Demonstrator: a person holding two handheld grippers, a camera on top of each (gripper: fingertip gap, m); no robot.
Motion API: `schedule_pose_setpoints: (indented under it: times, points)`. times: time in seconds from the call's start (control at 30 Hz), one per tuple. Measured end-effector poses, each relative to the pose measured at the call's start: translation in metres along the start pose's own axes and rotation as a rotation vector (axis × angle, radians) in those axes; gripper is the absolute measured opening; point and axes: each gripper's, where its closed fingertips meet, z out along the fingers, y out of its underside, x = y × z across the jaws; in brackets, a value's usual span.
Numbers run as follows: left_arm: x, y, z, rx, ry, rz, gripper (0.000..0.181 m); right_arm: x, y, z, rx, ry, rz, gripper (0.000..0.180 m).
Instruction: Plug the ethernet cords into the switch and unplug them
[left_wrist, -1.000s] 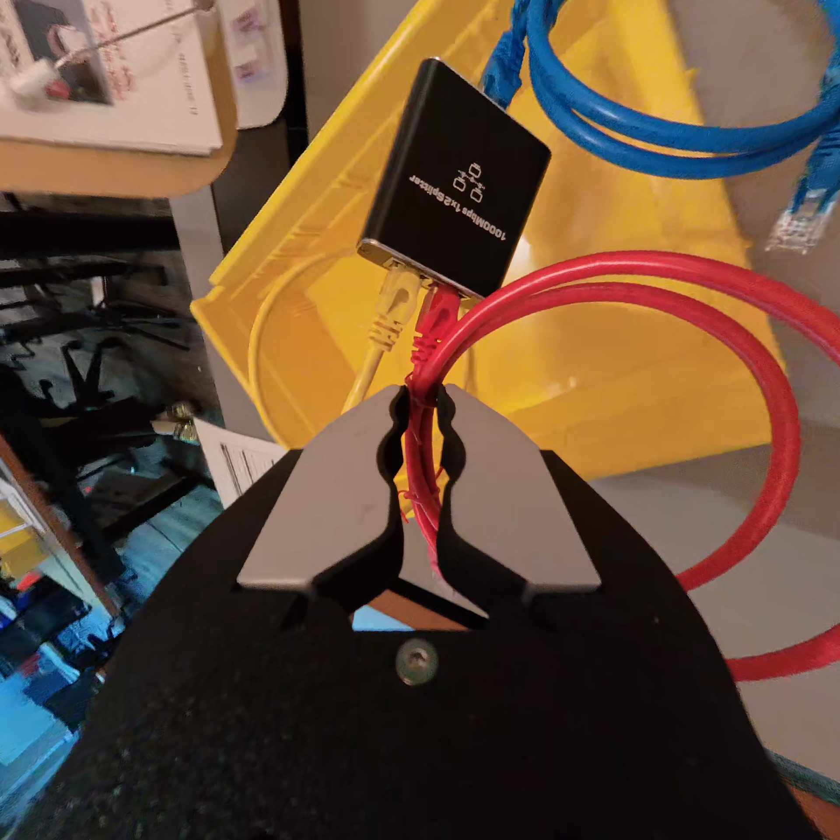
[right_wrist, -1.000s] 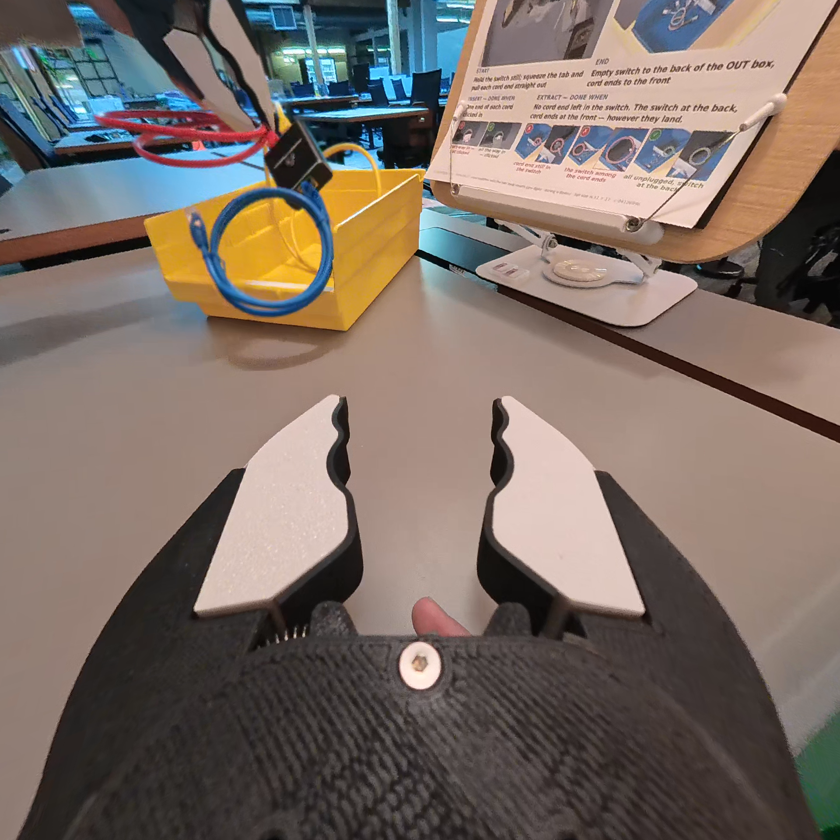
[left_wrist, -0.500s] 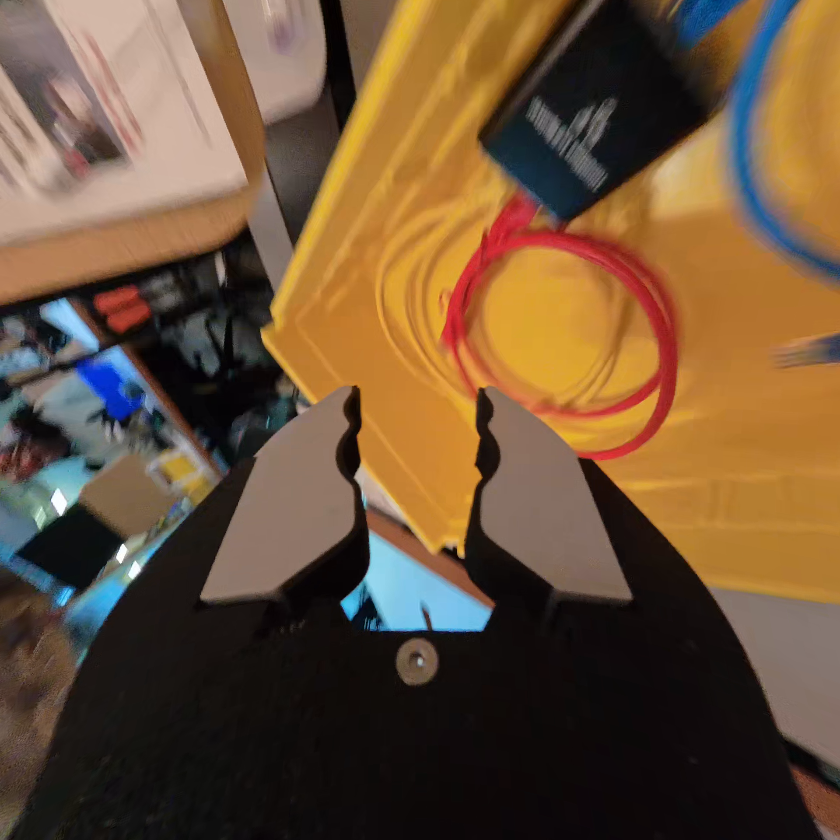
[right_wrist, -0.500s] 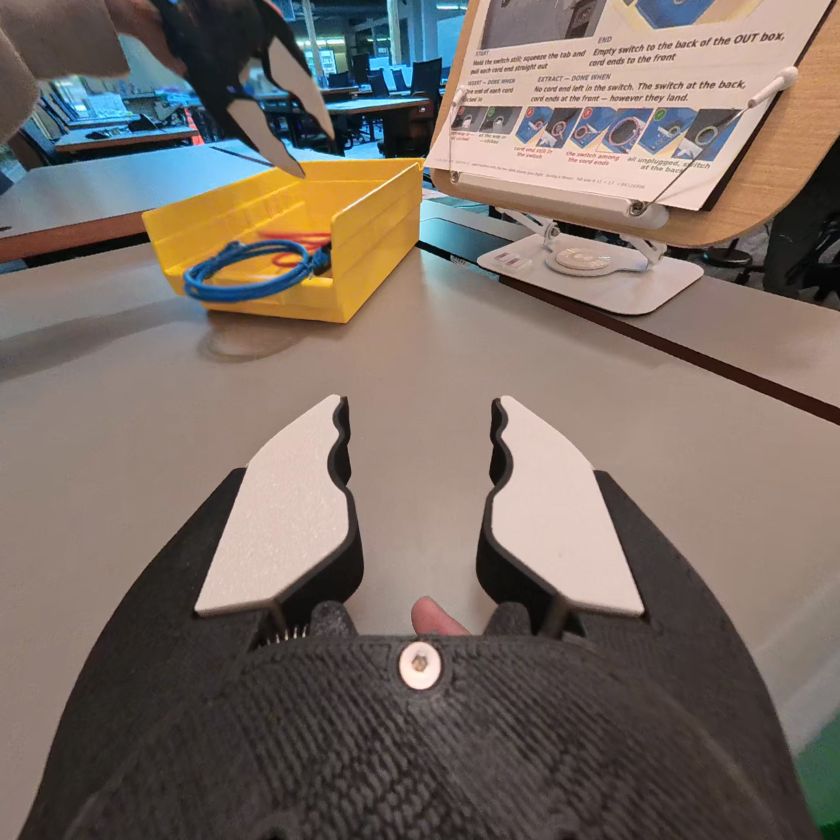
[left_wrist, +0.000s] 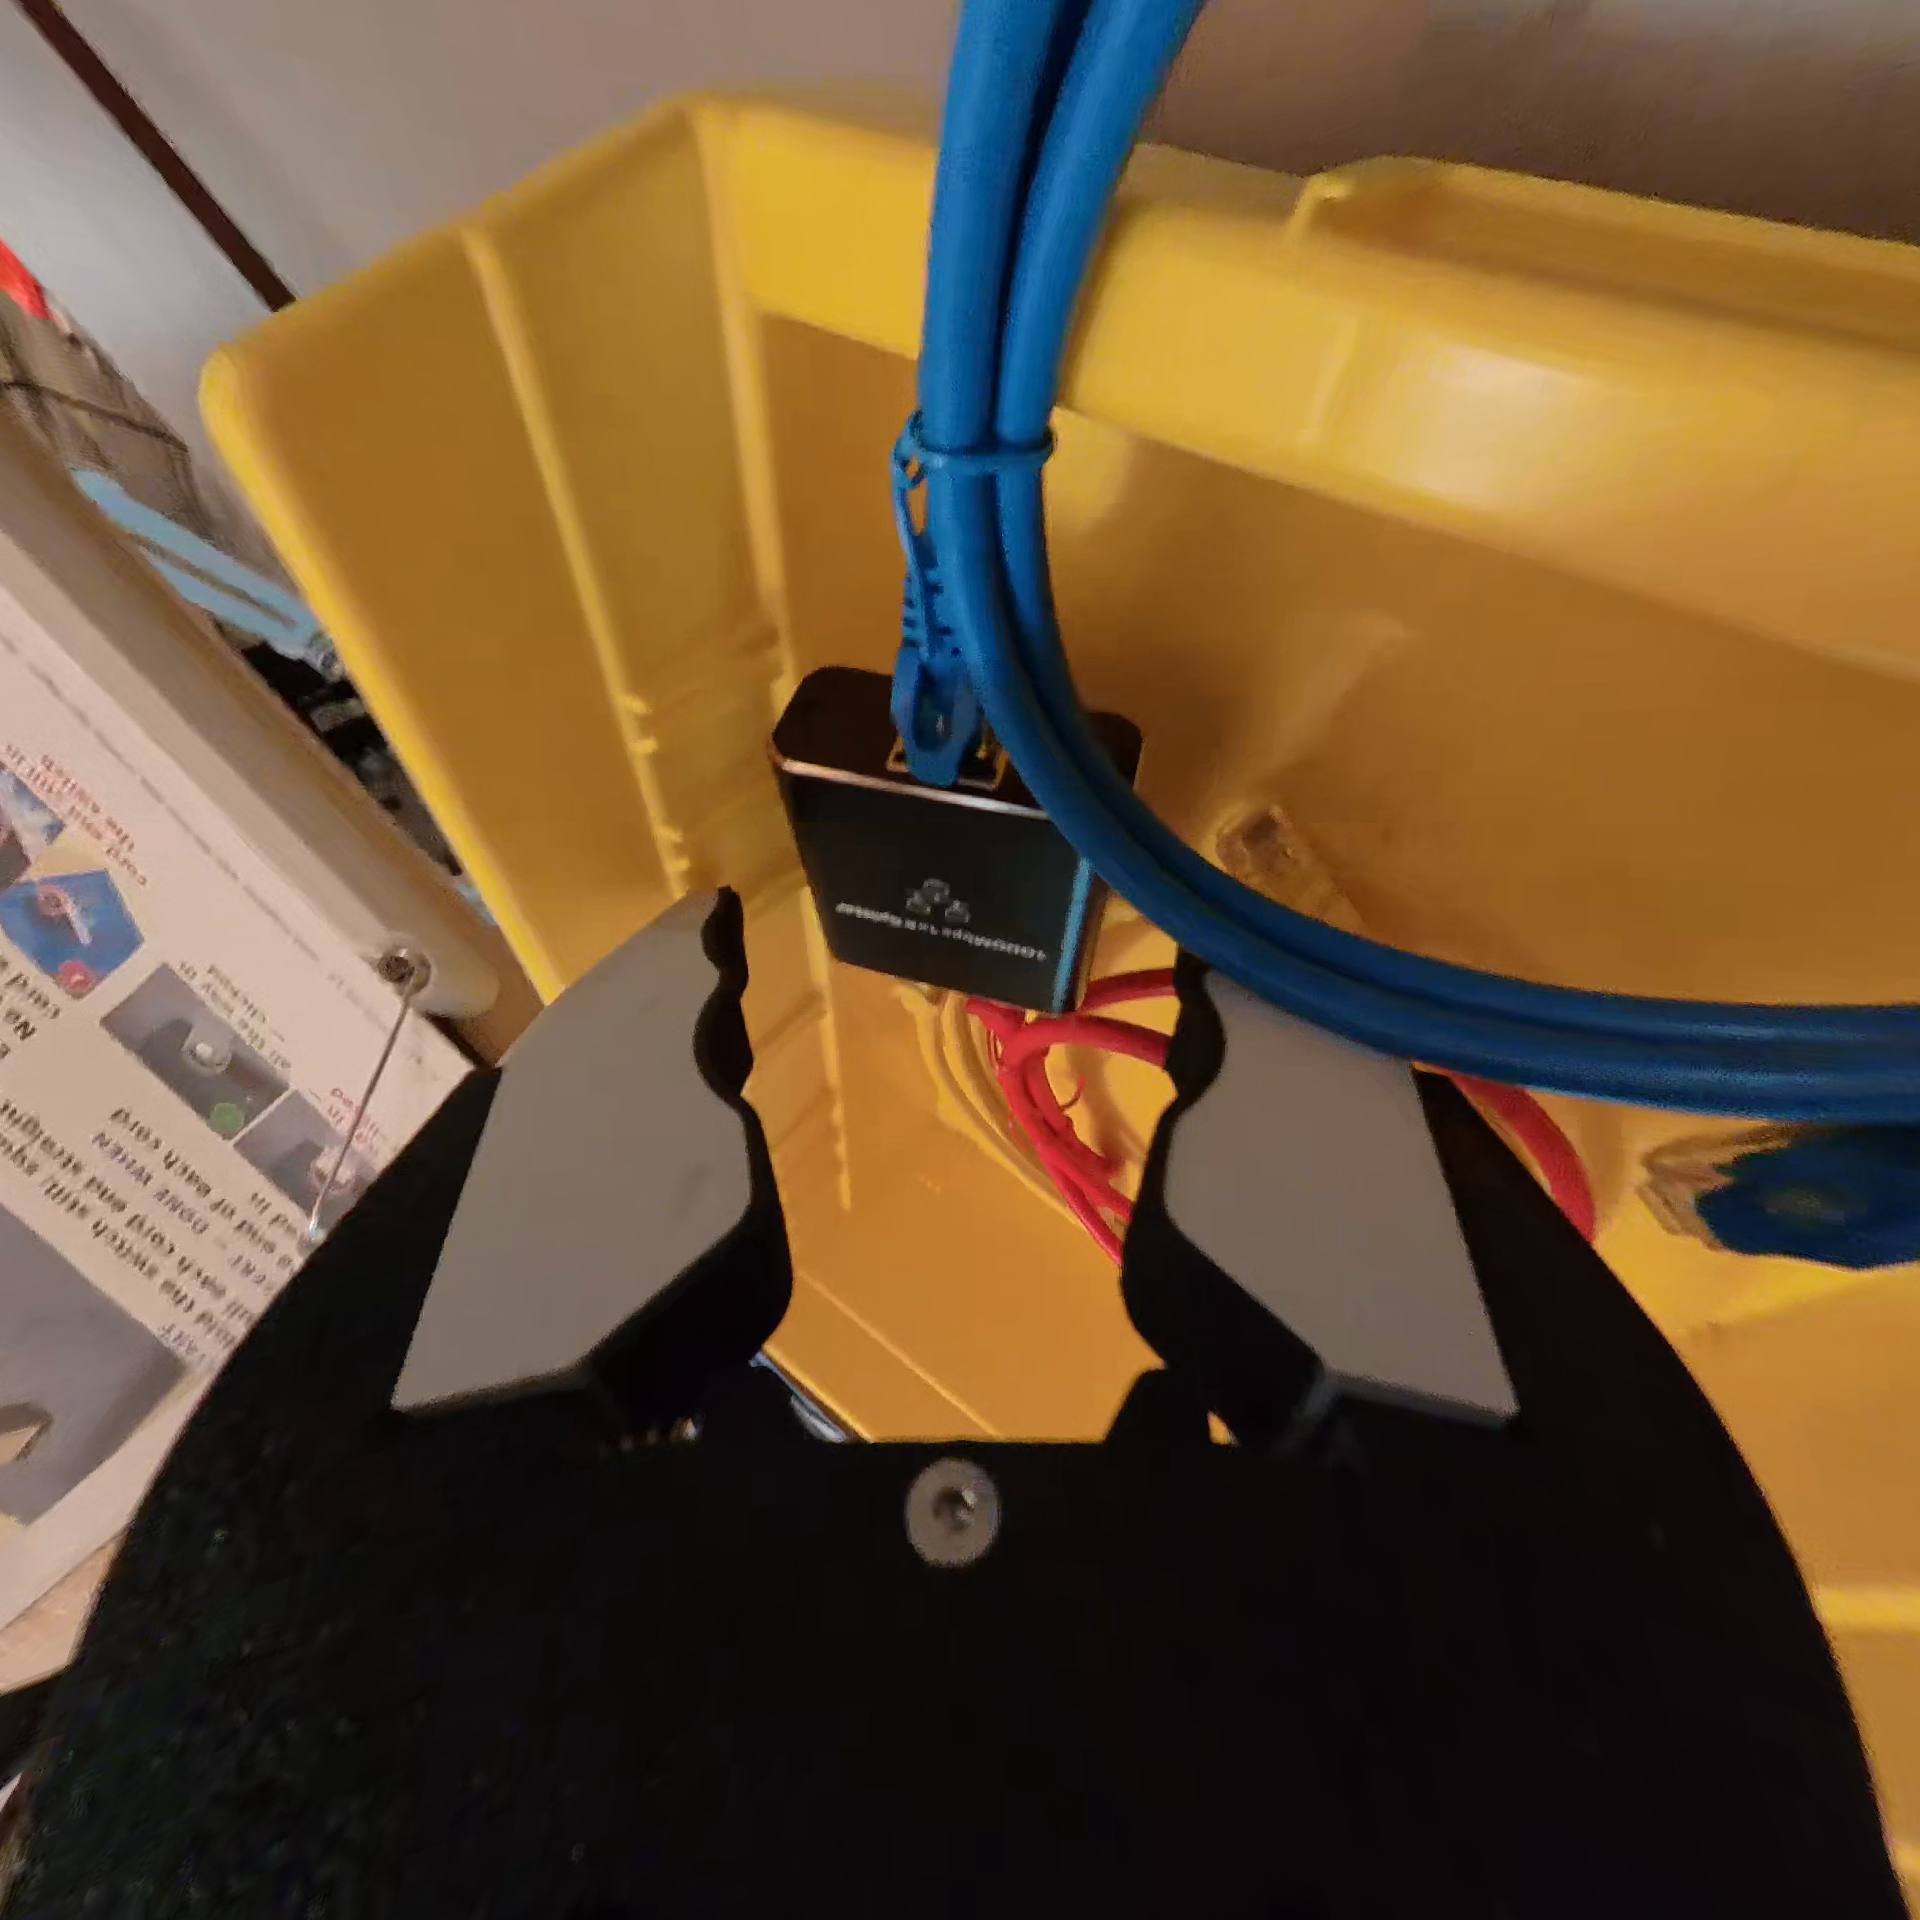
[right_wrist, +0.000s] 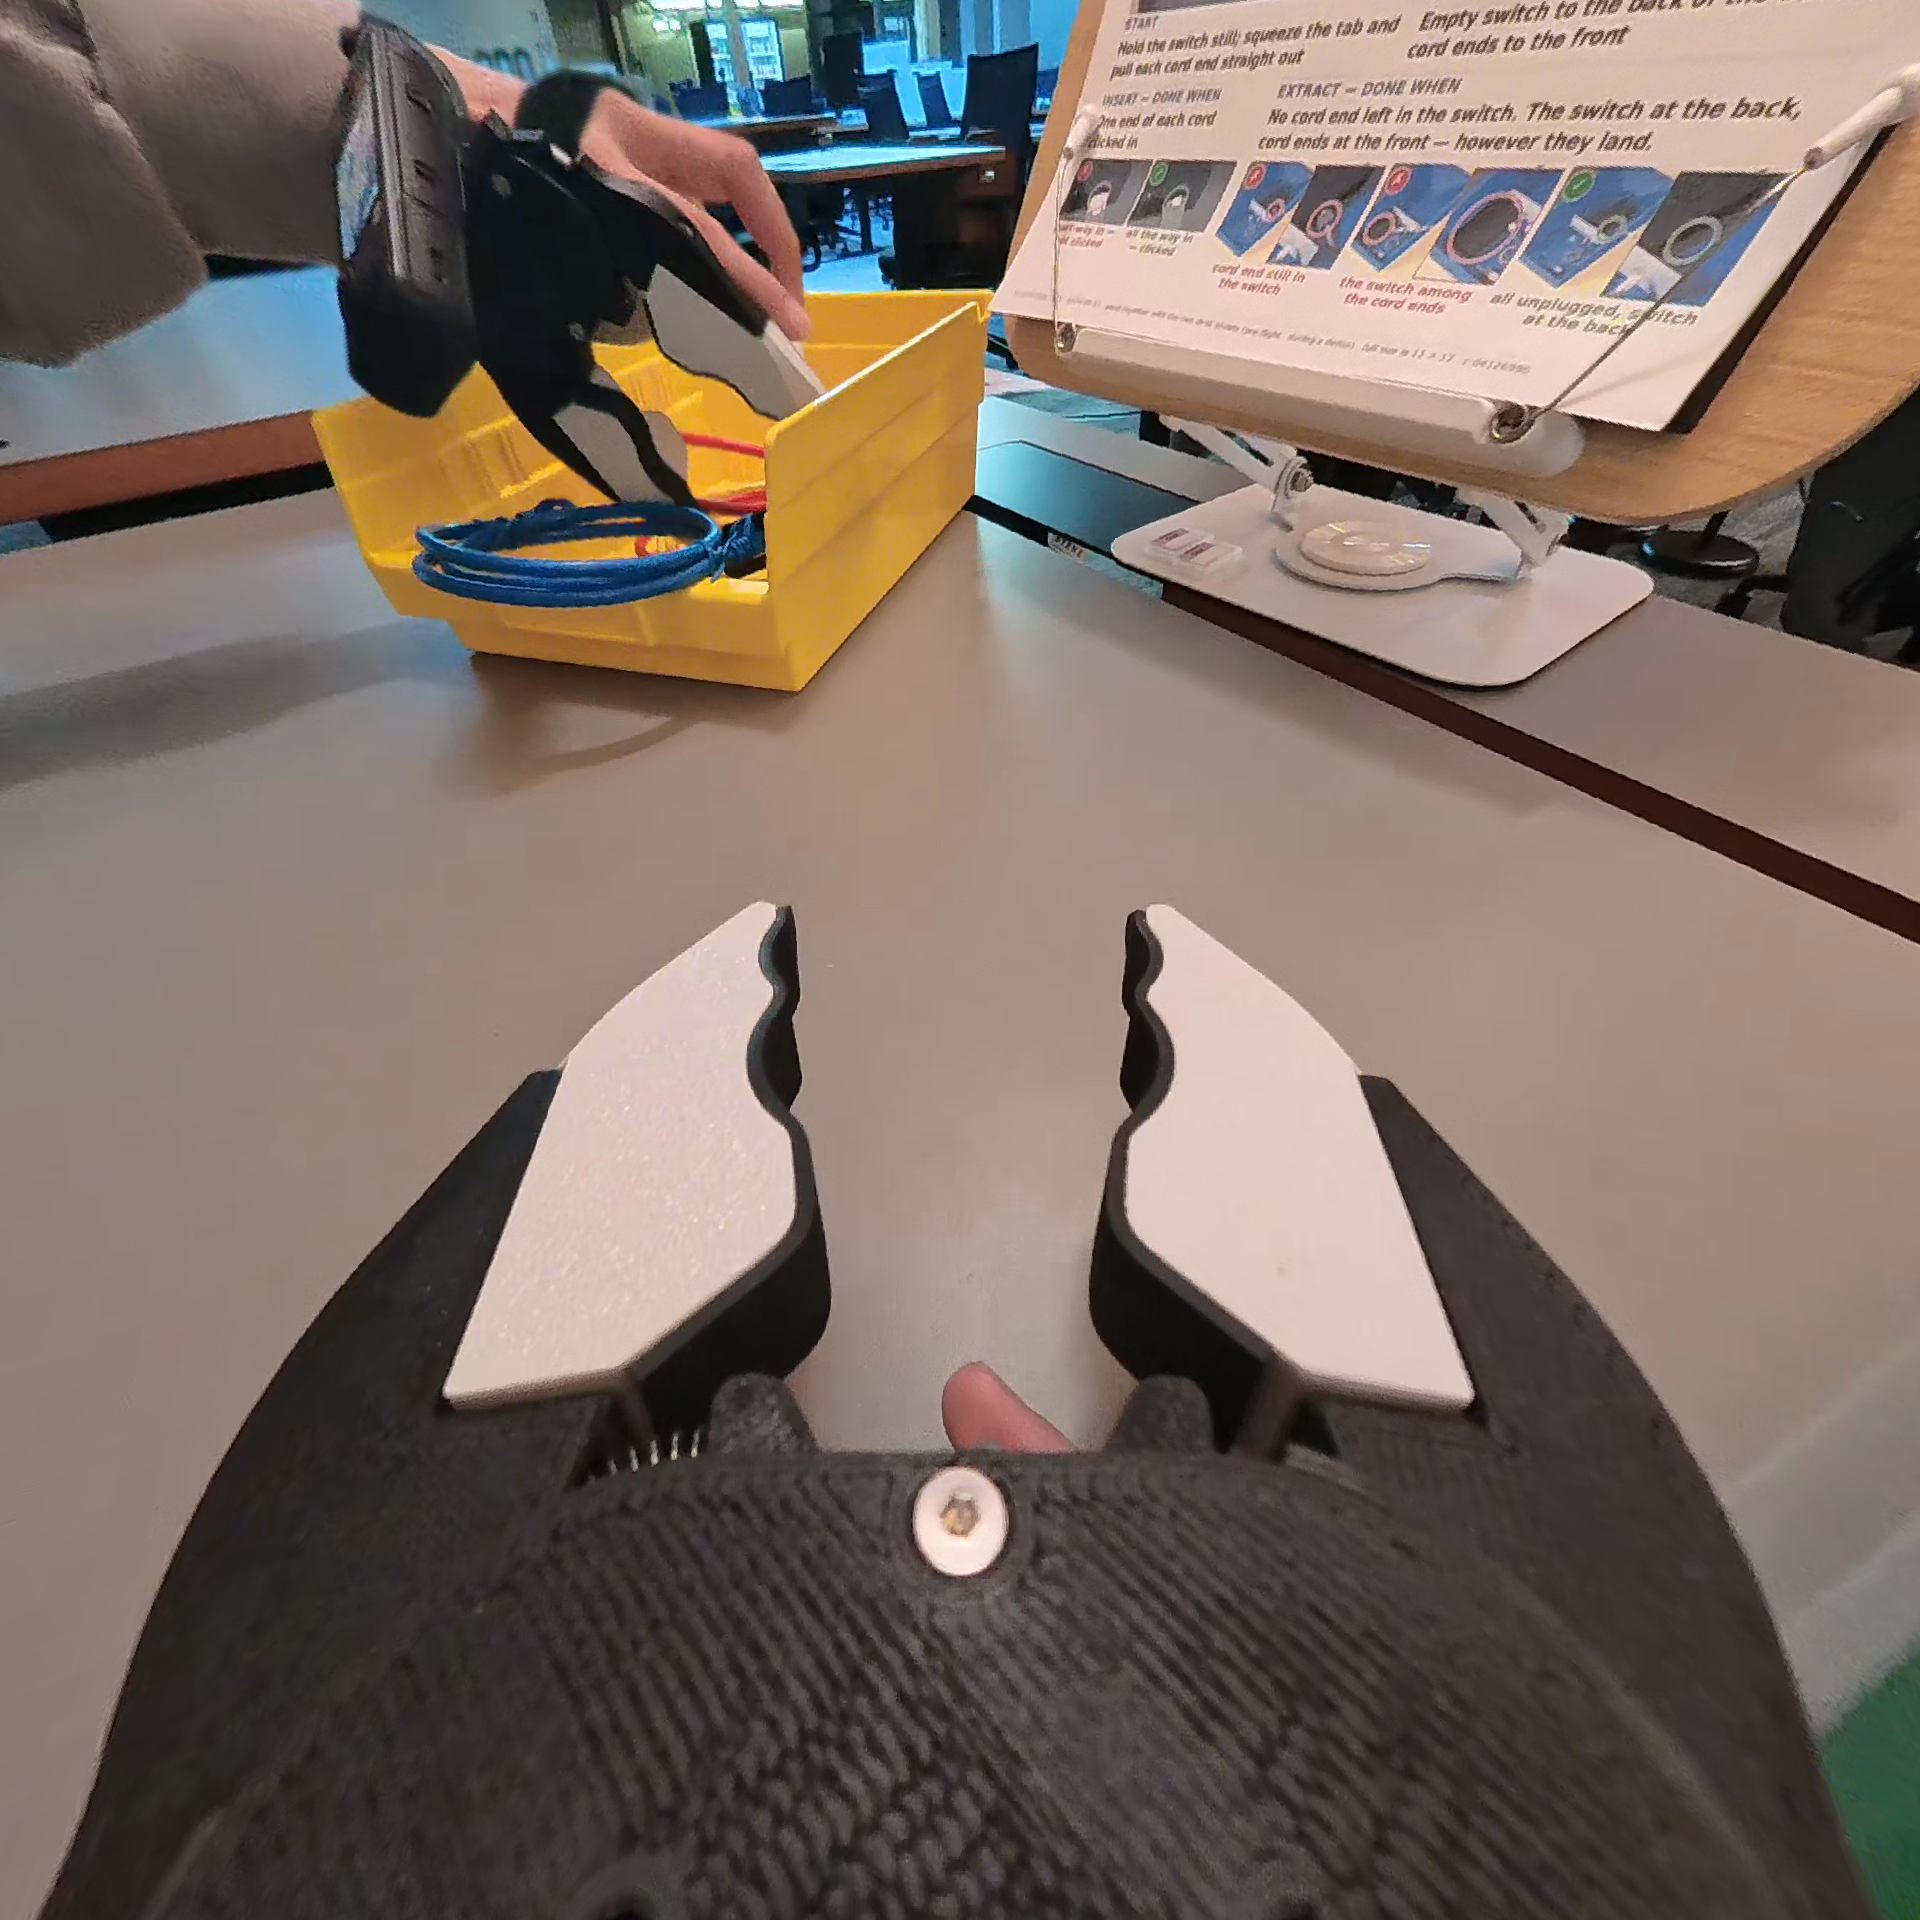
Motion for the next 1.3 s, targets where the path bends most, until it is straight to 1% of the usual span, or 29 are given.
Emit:
schedule_pose_setpoints:
  times: [0.1,0.2,0.23,0.43,0.57,0.67,0.77,0.87,0.97,1.03,1.17,1.27,1.3]
  points:
    - [0.006,-0.004,0.007,0.029,0.029,0.031,0.072,-0.001,0.001,0.001,-0.01,-0.003,-0.008,0.06]
    - [0.003,-0.006,0.013,0.047,0.006,0.038,0.06,-0.003,0.002,0.002,-0.02,-0.009,-0.015,0.06]
    - [0.001,-0.007,0.014,0.055,0.005,0.023,0.059,-0.003,0.003,0.002,-0.024,-0.008,-0.014,0.06]
    - [-0.004,-0.006,0.019,0.072,0.0,-0.064,0.058,-0.004,0.005,0.004,-0.045,-0.01,-0.024,0.06]
    - [-0.006,-0.003,0.018,0.034,-0.029,-0.112,0.058,-0.004,0.006,0.004,-0.05,-0.011,-0.024,0.06]
    - [-0.014,0.006,0.005,-0.019,-0.074,-0.121,0.058,-0.003,0.005,0.004,-0.043,-0.012,-0.02,0.06]
    - [-0.028,0.018,-0.019,-0.064,-0.129,-0.141,0.058,-0.003,0.004,0.003,-0.037,-0.009,-0.018,0.061]
    - [-0.05,0.023,-0.057,-0.093,-0.203,-0.162,0.058,-0.006,-0.002,0.003,0.002,-0.026,0.009,0.063]
    - [-0.077,0.014,-0.102,-0.103,-0.288,-0.129,0.058,-0.008,-0.016,0.001,0.058,-0.028,0.041,0.067]
    - [-0.095,0.001,-0.133,-0.111,-0.346,-0.079,0.058,-0.005,-0.027,-0.002,0.098,-0.004,0.064,0.072]
    - [-0.125,-0.038,-0.19,-0.12,-0.425,0.032,0.058,-0.015,-0.064,-0.01,0.209,-0.05,0.124,0.083]
    - [-0.133,-0.076,-0.214,-0.127,-0.419,0.12,0.058,-0.036,-0.104,-0.023,0.331,-0.144,0.194,0.084]
    - [-0.133,-0.088,-0.218,-0.137,-0.41,0.14,0.058,-0.045,-0.118,-0.029,0.37,-0.174,0.213,0.081]
